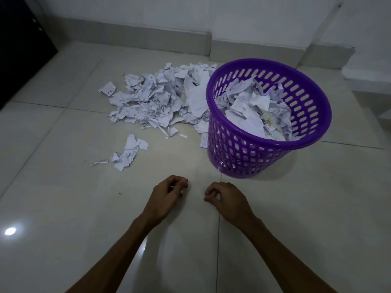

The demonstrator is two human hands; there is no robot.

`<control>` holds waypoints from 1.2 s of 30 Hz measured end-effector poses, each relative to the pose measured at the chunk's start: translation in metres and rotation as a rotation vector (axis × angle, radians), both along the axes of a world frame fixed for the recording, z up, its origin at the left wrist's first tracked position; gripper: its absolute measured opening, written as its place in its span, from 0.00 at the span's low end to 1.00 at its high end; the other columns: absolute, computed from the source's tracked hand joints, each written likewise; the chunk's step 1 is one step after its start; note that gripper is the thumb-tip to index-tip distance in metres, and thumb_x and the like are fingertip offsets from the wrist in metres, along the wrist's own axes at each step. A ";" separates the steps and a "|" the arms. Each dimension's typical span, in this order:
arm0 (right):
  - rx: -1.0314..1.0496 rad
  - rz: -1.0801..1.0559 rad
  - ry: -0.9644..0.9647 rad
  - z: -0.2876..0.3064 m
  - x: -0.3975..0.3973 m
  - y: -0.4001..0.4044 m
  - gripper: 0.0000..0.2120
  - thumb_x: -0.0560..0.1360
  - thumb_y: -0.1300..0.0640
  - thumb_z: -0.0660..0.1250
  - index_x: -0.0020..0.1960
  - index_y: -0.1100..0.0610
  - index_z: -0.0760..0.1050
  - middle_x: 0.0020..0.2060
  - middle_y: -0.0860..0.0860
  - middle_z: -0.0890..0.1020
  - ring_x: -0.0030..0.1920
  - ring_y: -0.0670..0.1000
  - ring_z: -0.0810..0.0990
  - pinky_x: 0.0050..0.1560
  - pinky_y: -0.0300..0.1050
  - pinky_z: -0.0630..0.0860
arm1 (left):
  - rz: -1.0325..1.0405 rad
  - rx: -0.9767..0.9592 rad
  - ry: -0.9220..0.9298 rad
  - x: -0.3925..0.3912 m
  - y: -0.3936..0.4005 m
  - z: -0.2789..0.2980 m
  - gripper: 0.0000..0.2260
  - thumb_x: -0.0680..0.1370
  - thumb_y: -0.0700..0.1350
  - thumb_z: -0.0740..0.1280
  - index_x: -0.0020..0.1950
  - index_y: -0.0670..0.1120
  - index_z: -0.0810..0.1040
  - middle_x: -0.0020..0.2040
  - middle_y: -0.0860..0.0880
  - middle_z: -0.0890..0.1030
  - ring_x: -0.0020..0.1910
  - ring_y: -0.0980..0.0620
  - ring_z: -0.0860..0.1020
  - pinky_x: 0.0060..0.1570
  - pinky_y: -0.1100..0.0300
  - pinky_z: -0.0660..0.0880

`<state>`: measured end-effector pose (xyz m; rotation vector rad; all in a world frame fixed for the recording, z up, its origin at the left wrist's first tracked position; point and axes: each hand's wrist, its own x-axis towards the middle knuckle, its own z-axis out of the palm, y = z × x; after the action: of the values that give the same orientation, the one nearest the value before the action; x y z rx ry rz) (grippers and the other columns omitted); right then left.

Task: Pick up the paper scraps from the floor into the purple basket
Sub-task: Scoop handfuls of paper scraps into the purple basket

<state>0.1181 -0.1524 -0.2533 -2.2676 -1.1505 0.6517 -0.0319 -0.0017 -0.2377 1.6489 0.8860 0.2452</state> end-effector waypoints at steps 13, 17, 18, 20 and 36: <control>0.098 -0.142 -0.193 -0.009 -0.025 0.155 0.05 0.77 0.48 0.67 0.48 0.50 0.77 0.45 0.48 0.80 0.50 0.52 0.76 0.48 0.49 0.75 | 0.486 0.424 -0.019 -0.031 0.091 -0.005 0.12 0.78 0.52 0.67 0.59 0.50 0.79 0.56 0.50 0.78 0.52 0.50 0.75 0.53 0.53 0.74; 0.187 -0.173 -0.241 -0.007 -0.016 0.190 0.10 0.78 0.45 0.66 0.49 0.51 0.76 0.47 0.50 0.78 0.51 0.52 0.75 0.51 0.51 0.74 | 0.464 0.590 0.270 -0.043 0.129 -0.018 0.34 0.74 0.62 0.61 0.74 0.44 0.66 0.77 0.40 0.60 0.76 0.42 0.56 0.73 0.48 0.52; 0.240 -0.200 -0.262 -0.007 -0.012 0.198 0.11 0.78 0.43 0.65 0.50 0.51 0.75 0.49 0.50 0.76 0.53 0.52 0.74 0.52 0.52 0.74 | 0.446 0.550 0.341 -0.045 0.138 -0.021 0.38 0.73 0.64 0.59 0.77 0.43 0.61 0.79 0.39 0.53 0.78 0.41 0.50 0.74 0.46 0.46; 0.302 -0.190 -0.290 -0.006 -0.003 0.214 0.16 0.78 0.40 0.63 0.57 0.51 0.75 0.58 0.52 0.73 0.59 0.53 0.72 0.60 0.54 0.72 | 0.416 0.442 0.415 -0.048 0.151 -0.028 0.43 0.72 0.68 0.55 0.79 0.43 0.52 0.80 0.39 0.44 0.78 0.41 0.41 0.74 0.44 0.39; -0.046 0.188 -0.266 -0.012 0.016 0.250 0.33 0.77 0.29 0.45 0.77 0.43 0.59 0.80 0.51 0.53 0.79 0.53 0.49 0.77 0.60 0.49 | 0.020 0.576 0.244 -0.029 0.148 -0.046 0.27 0.84 0.46 0.54 0.79 0.41 0.45 0.80 0.42 0.42 0.76 0.52 0.36 0.69 0.69 0.31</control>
<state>0.1339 0.0972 -0.2654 -2.3561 -1.5033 0.4578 -0.0610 0.1463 -0.2841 2.2391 1.0804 0.3397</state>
